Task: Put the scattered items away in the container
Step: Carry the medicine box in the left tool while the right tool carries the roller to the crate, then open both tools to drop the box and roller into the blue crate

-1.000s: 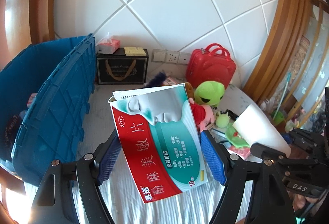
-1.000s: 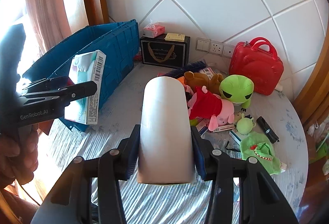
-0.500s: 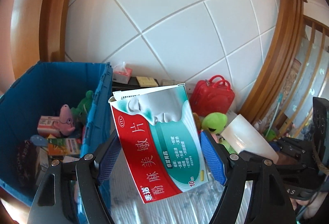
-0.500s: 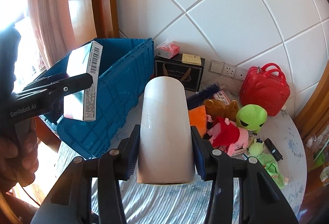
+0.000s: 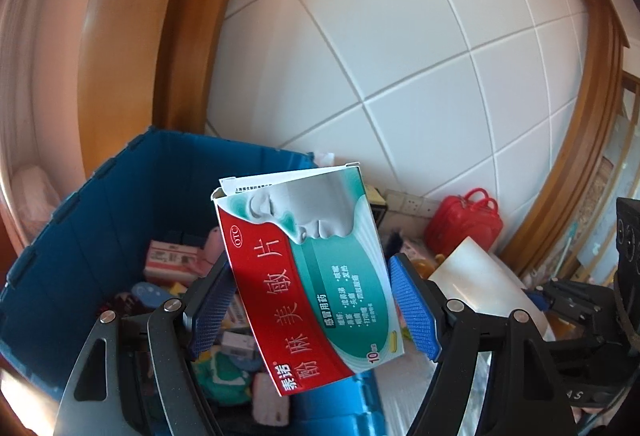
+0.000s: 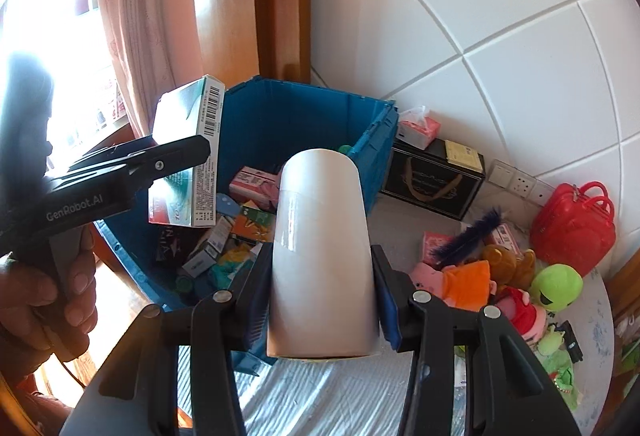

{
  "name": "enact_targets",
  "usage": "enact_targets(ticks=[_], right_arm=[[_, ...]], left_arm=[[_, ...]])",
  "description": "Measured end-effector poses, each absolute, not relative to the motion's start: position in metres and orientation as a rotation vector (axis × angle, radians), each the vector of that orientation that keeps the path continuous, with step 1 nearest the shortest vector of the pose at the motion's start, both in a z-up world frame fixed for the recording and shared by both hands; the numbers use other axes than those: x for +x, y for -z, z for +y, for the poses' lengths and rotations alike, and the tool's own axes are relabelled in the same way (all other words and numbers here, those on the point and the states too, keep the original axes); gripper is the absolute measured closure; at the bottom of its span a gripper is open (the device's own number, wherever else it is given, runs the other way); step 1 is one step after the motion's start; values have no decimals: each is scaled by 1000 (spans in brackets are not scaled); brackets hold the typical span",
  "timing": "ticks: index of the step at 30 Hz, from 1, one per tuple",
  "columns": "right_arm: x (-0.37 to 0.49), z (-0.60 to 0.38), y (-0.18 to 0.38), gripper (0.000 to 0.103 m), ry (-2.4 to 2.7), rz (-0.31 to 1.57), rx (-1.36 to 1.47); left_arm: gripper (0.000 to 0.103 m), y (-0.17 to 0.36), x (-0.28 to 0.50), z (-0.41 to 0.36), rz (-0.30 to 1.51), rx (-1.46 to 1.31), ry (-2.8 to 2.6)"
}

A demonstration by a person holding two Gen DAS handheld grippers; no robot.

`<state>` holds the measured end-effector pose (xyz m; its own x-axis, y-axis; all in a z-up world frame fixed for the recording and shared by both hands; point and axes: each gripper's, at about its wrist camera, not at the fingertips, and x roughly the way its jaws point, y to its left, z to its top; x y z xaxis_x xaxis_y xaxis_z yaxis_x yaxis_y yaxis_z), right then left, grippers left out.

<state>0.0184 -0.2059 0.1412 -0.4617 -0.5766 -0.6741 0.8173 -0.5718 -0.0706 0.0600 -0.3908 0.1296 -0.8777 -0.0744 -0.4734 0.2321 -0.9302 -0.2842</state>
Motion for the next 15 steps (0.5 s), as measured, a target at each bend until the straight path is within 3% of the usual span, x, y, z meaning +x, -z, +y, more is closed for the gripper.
enact_targets(ticks=[15], right_arm=[[33,-325,-125,58,1953,558,765]], left_arm=[[27,-127,61,-507,515,664,2750]])
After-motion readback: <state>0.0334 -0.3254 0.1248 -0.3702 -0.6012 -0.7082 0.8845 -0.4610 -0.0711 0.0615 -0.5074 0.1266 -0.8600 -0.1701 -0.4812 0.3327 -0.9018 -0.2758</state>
